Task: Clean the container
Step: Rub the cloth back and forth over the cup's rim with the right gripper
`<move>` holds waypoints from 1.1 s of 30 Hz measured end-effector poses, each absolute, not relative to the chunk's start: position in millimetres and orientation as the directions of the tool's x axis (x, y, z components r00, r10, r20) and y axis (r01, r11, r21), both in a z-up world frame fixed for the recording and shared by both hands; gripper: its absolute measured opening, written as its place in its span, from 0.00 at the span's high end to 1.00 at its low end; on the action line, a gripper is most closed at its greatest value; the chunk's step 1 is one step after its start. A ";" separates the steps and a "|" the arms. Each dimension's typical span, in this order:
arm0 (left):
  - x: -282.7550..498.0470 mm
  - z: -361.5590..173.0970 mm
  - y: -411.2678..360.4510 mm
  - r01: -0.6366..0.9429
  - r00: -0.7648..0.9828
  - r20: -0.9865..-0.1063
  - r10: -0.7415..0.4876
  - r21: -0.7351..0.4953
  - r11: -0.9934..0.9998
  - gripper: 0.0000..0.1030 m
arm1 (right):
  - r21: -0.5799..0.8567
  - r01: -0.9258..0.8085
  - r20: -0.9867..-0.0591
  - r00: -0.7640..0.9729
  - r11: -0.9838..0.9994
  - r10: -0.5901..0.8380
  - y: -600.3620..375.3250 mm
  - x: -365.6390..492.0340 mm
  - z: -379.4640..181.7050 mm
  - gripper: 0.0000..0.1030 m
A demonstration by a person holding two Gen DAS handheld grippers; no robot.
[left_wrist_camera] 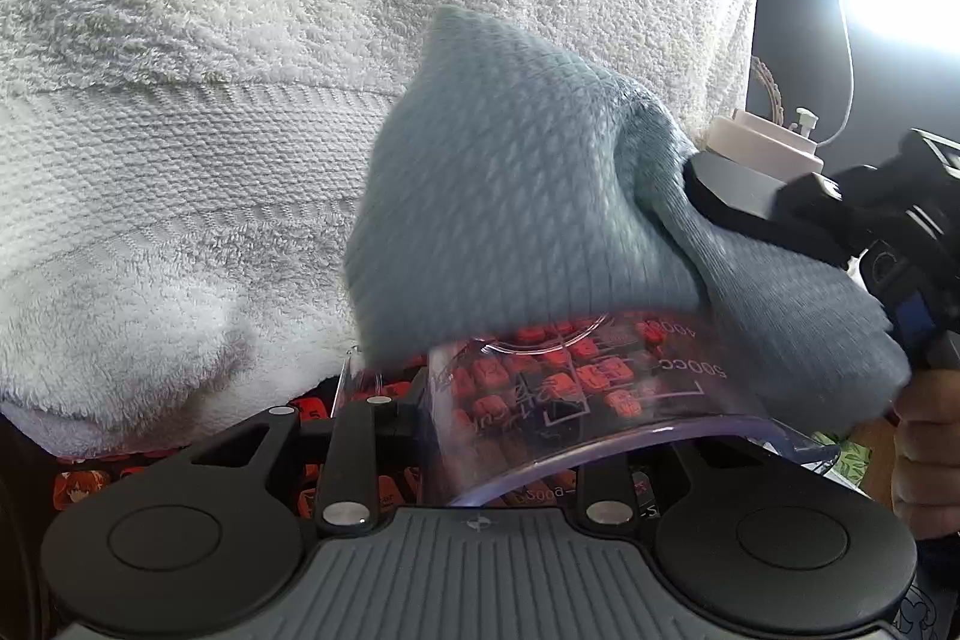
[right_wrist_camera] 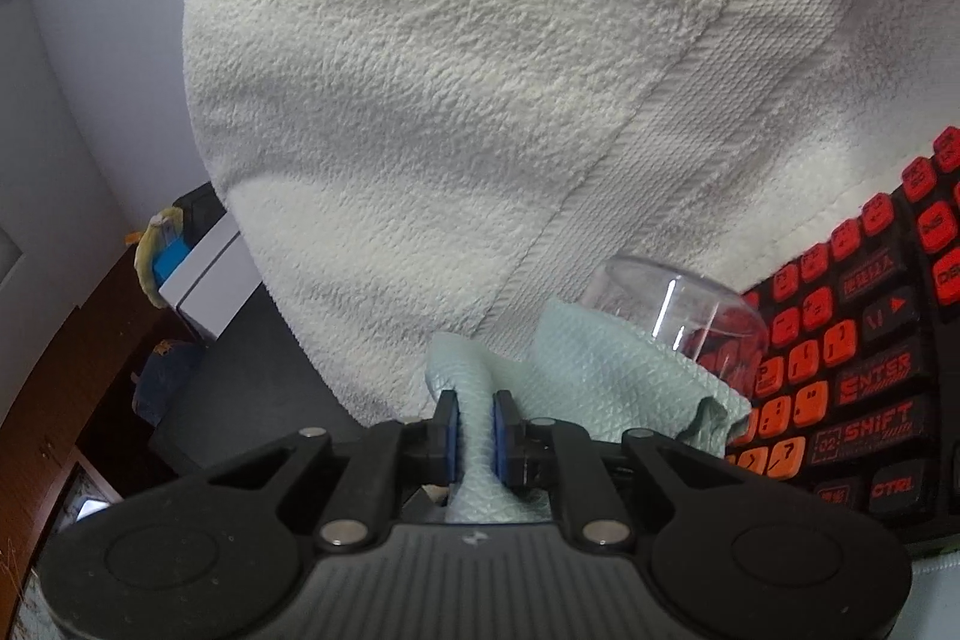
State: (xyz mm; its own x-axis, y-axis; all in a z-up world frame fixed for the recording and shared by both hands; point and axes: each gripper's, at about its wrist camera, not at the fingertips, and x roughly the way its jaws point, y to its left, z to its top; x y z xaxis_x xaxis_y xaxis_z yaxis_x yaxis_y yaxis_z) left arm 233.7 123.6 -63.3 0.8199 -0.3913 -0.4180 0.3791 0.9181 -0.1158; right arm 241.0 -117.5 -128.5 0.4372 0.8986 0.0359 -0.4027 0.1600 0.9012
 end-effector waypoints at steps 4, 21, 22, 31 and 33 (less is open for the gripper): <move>234.4 -62.7 122.3 0.379 0.820 -0.418 -0.391 -0.115 0.918 0.73 | 0.924 -0.356 0.049 0.471 0.138 0.881 -127.4 247.7 -134.5 0.89; 233.6 -62.6 124.2 0.380 0.820 -0.418 -0.391 -0.115 0.918 0.74 | 0.879 -0.457 0.026 0.332 0.137 0.943 -99.6 234.2 -122.0 0.90; 233.7 -62.5 123.8 0.380 0.820 -0.418 -0.391 -0.115 0.918 0.74 | 0.879 -0.455 0.025 0.339 0.141 0.940 -100.9 234.7 -121.9 0.90; 234.5 -60.3 120.8 0.380 0.820 -0.418 -0.391 -0.111 0.918 0.73 | 0.916 -0.376 0.043 0.444 0.143 0.895 -123.5 245.7 -130.1 0.90; 235.4 -59.4 121.3 0.381 0.820 -0.418 -0.392 -0.113 0.918 0.73 | 0.917 -0.374 0.043 0.447 0.143 0.894 -123.6 246.3 -130.5 0.90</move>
